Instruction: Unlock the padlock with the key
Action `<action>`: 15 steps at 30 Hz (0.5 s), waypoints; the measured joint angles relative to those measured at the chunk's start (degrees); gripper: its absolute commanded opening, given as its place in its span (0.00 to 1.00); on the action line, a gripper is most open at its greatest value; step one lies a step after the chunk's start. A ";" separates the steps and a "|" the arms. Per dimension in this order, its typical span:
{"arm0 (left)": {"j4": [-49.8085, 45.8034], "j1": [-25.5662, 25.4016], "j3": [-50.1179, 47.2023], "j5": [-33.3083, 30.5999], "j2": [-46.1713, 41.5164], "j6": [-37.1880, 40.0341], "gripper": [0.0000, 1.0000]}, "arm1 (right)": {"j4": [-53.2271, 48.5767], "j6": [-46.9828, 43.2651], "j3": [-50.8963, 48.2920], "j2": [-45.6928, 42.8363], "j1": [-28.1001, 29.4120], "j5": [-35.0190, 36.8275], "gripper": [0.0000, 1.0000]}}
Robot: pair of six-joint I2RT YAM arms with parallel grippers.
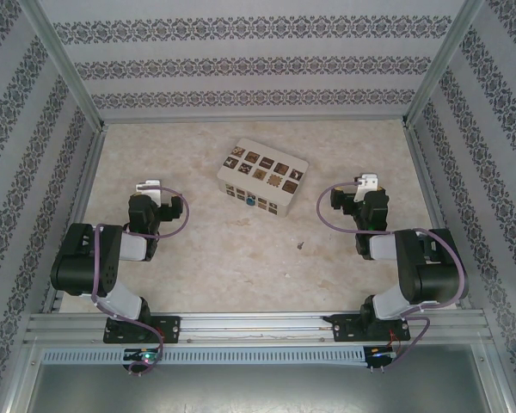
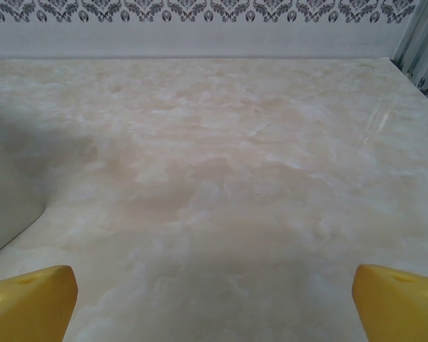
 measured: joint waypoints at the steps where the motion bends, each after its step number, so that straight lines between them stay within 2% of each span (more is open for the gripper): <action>1: 0.02 0.00 -0.04 -0.37 -0.35 -0.02 0.99 | -1.11 0.02 0.00 -1.05 0.00 0.02 0.98; 5: -3.15 0.00 0.00 -3.21 -5.92 -0.33 0.99 | -7.13 0.52 0.35 -8.94 0.00 0.07 0.98; 10: -18.73 0.00 8.46 -5.42 -15.37 -4.04 0.99 | -18.49 5.77 3.45 -20.44 0.00 -0.04 0.98; 15: -31.17 0.00 19.26 -1.14 -18.49 -10.84 0.99 | -28.85 17.16 7.61 -26.60 0.02 -2.95 0.98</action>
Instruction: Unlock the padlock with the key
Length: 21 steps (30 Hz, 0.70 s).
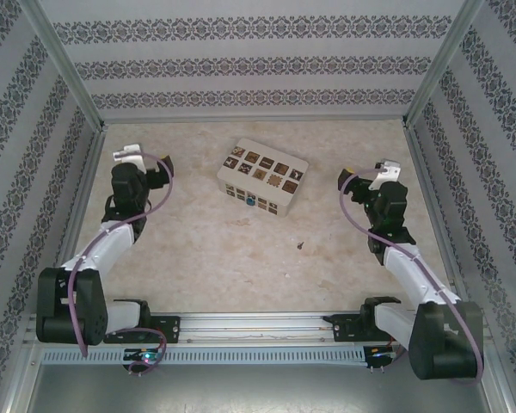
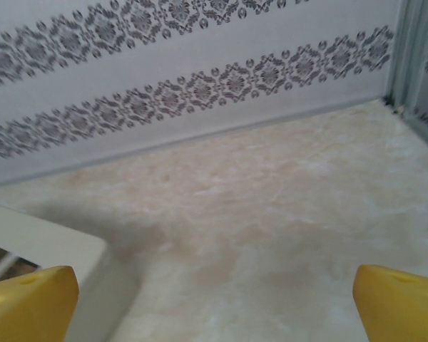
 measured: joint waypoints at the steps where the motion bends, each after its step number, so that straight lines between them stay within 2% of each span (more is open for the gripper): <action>1: -2.16 0.00 1.81 1.62 0.17 -1.79 0.99 | -1.14 2.86 0.44 -0.37 0.11 -1.09 0.98; 5: -9.33 -0.02 8.48 8.74 3.65 -9.20 0.99 | -4.26 13.29 1.18 0.83 1.86 -5.46 0.98; 10: -14.43 -1.27 15.91 19.43 13.40 -17.53 0.99 | -6.56 21.97 2.93 7.08 7.43 -9.27 0.98; 16: -16.20 -6.25 21.79 27.06 23.63 -21.75 0.99 | -6.75 26.80 7.41 15.67 13.31 -10.38 0.98; 21: -16.50 -9.22 28.50 30.53 31.41 -23.19 0.99 | -6.67 29.11 10.82 22.34 16.04 -10.38 0.98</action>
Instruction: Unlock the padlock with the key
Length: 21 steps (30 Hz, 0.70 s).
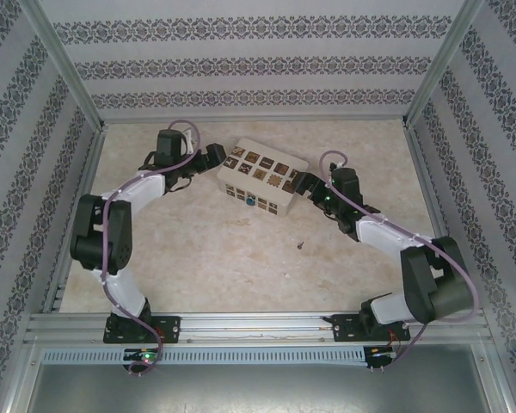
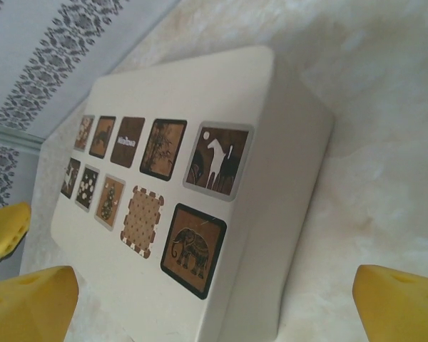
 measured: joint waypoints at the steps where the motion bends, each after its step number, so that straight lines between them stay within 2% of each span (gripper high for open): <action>1: 0.07 -0.37 1.51 0.92 1.77 -0.44 0.99 | -0.09 0.31 0.57 1.11 0.24 0.00 0.99; 10: -1.09 -1.33 10.03 4.31 12.28 -1.86 0.99 | -0.15 1.16 5.01 7.02 1.60 -0.02 0.99; 21: -1.68 -3.65 11.65 7.13 14.16 -1.86 0.99 | -0.20 0.50 9.53 12.20 2.21 -2.69 0.98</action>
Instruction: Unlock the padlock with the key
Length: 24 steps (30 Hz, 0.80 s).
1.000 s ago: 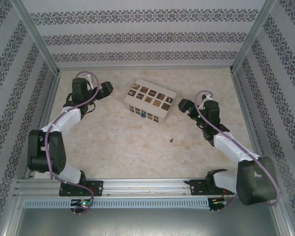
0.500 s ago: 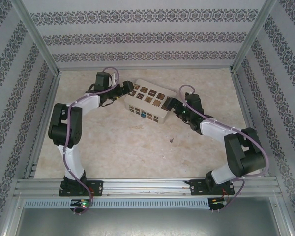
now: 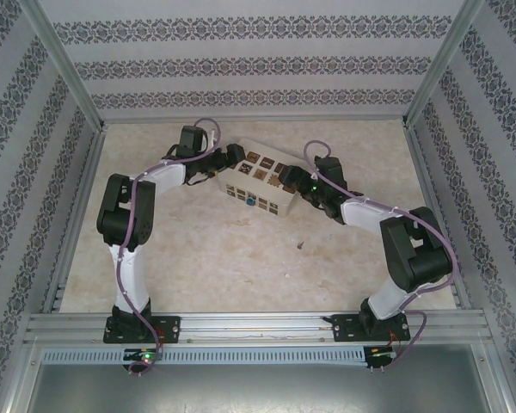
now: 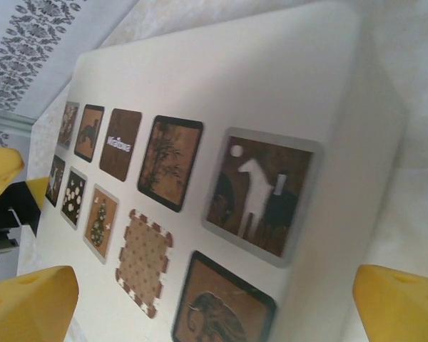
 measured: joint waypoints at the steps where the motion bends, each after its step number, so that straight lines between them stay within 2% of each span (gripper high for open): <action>1: 0.00 -0.11 -0.81 0.09 -0.33 0.00 0.99 | -0.04 -0.11 0.37 0.31 0.15 -0.39 0.98; 17: 0.57 -0.15 -21.16 -4.63 -17.03 -0.07 0.99 | -2.67 -3.45 6.67 4.81 3.04 -1.38 0.98; 24: 0.37 -0.17 -26.53 -6.80 -21.86 -0.33 0.99 | -3.54 -3.54 7.93 5.53 4.74 -1.38 0.99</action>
